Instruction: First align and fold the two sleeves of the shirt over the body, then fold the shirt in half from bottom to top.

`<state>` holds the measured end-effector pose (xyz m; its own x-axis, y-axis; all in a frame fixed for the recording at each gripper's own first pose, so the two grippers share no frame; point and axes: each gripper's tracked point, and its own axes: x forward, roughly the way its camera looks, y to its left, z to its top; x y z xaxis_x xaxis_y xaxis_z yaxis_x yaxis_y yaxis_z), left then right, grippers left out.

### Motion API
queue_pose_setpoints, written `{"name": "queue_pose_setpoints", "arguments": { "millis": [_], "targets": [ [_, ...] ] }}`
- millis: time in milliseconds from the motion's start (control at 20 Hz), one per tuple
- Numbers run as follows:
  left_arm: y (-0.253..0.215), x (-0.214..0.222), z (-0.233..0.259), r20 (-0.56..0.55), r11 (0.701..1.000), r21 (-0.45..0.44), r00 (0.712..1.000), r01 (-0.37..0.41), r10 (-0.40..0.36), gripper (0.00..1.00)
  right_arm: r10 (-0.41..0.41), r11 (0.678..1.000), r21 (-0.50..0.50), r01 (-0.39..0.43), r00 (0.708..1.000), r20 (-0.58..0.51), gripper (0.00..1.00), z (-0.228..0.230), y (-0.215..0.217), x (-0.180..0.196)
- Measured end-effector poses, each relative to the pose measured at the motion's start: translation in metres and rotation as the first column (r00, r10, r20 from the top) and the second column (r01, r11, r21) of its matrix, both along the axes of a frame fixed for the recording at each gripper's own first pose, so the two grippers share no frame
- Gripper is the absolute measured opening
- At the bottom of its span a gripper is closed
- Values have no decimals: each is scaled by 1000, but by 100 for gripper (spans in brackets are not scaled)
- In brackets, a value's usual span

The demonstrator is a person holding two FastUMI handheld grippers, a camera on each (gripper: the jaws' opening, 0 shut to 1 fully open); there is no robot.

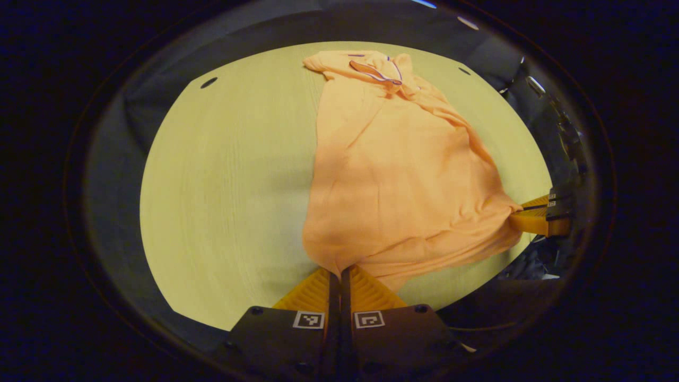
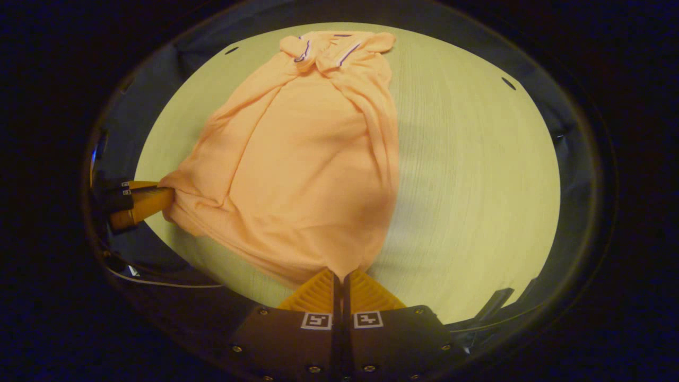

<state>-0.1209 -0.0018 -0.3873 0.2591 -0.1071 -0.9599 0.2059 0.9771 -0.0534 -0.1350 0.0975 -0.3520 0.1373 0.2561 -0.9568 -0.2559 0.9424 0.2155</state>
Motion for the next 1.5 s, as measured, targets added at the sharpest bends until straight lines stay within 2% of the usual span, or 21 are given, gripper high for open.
{"name": "queue_pose_setpoints", "arguments": {
  "millis": [300, 650, 1050, 1300, 1500],
  "targets": [
    [0, 49, 35, 93, 1000, -13, 996, -13, 14, 6, -46, 998, 36, 44, 996, 82, 1, 33, -5, 47],
    [1, 125, 71, 193, 997, -50, 979, -56, 65, 6, -105, 993, 79, 90, 973, 206, 1, 75, -15, 131],
    [-4, 243, 92, 311, 993, -80, 945, -85, 106, 6, -151, 986, 114, 118, 928, 341, 1, 109, -21, 248],
    [-5, 312, 92, 365, 990, -98, 922, -102, 131, 6, -219, 972, 169, 163, 890, 400, 1, 128, -21, 319],
    [-4, 370, 89, 400, 983, -128, 901, -129, 170, 6, -275, 957, 210, 200, 860, 431, 1, 126, -21, 371]
  ]
}}
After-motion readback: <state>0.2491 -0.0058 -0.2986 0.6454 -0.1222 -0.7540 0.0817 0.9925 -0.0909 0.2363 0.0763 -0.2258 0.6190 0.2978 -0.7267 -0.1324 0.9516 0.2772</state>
